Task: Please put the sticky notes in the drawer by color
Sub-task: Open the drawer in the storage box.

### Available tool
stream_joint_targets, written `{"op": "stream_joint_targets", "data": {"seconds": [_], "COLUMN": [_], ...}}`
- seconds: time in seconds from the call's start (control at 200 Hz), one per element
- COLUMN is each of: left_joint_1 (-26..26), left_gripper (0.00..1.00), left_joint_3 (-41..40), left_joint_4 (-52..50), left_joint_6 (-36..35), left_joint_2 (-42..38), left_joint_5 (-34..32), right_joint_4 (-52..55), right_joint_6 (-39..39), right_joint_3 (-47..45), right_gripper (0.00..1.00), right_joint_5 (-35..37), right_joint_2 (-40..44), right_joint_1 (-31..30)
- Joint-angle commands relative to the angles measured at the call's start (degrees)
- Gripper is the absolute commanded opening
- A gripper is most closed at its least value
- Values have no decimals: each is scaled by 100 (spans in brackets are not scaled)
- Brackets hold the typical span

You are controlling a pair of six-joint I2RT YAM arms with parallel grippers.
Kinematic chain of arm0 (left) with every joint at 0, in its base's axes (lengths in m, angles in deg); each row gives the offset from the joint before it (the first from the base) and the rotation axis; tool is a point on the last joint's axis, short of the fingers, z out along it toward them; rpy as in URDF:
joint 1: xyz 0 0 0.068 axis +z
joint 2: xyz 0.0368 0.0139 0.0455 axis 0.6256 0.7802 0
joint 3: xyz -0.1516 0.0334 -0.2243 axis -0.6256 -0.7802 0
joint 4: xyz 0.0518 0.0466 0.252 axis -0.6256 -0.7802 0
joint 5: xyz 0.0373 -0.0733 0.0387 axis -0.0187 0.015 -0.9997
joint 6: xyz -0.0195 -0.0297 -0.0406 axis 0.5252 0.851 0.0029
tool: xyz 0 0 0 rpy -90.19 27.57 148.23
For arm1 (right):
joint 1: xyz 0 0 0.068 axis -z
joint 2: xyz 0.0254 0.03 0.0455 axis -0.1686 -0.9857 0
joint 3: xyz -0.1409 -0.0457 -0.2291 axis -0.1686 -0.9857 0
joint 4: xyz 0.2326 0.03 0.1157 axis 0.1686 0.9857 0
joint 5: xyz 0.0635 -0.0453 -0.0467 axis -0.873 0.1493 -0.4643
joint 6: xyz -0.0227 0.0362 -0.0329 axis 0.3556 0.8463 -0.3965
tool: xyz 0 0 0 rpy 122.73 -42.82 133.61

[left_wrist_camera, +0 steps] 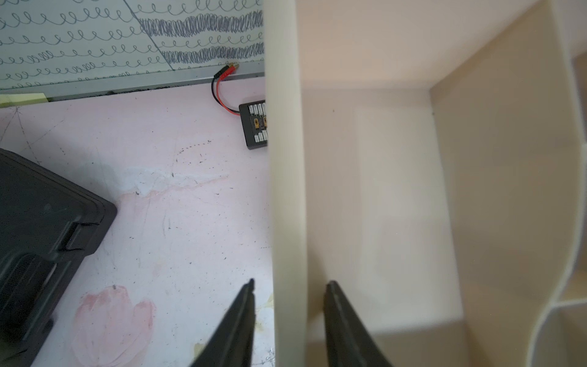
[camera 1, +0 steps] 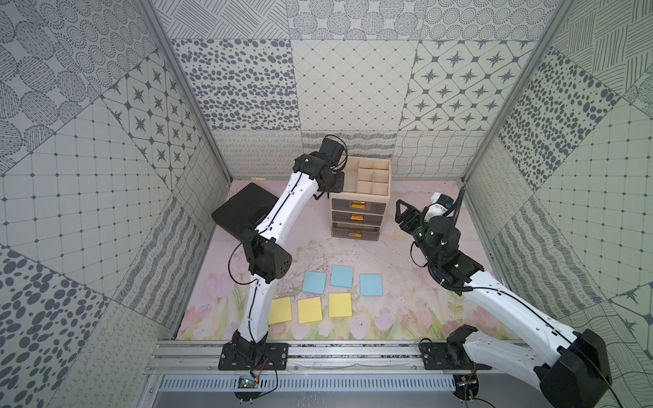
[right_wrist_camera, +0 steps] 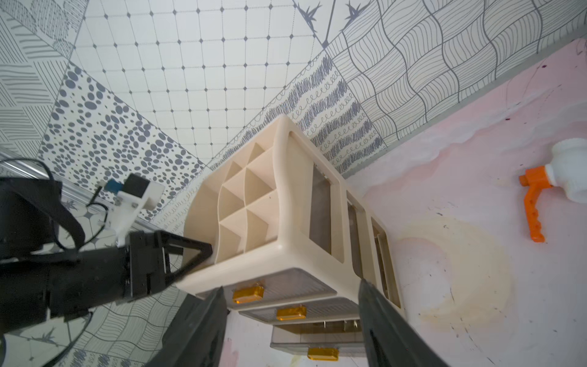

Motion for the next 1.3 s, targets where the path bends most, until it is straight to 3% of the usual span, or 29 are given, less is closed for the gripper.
{"op": "stream_joint_targets", "data": {"seconds": [0.0,0.08,0.175,0.285,0.415,0.48,0.56,0.68,0.81,0.915,1.106,1.296], "left_joint_1": [80,143,261,497,895,1005,1012,1060,844,261,-198,-439], "left_gripper": [62,75,82,91,93,92,85,62,64,72,77,78], "left_joint_3": [-71,176,623,562,150,-763,-2637,-5341,-7416,-8355,-9981,-10689], "left_joint_4": [-681,-634,-830,-746,-677,-350,732,2286,3471,3943,6493,8792], "left_joint_6": [-111,-65,26,145,461,734,1105,2278,3416,3777,4812,4883], "left_joint_2": [-171,-190,-188,-514,-1110,-1722,-2870,-4561,-5671,-5999,-5991,-5375], "left_joint_5": [619,698,603,571,658,697,931,1247,1476,874,961,954], "right_joint_4": [87,438,803,1052,1511,1765,2008,2282,2728,3124,3720,4230], "right_joint_6": [-189,-175,-239,-325,-303,-291,-341,-537,-724,-840,-940,-893], "right_joint_3": [733,1299,1860,2403,3268,3686,4026,4297,4698,5045,5525,5946], "right_gripper": [74,74,74,75,75,75,72,68,67,66,56,49], "right_joint_5": [-717,-1087,-1335,-1546,-2064,-2303,-2455,-2464,-2608,-2637,-2488,-2461], "right_joint_2": [-422,-885,-1373,-1882,-2687,-3055,-3353,-3557,-3792,-3975,-4232,-4571], "right_joint_1": [431,663,786,914,1160,1215,1227,1241,1283,1284,1285,1258]}}
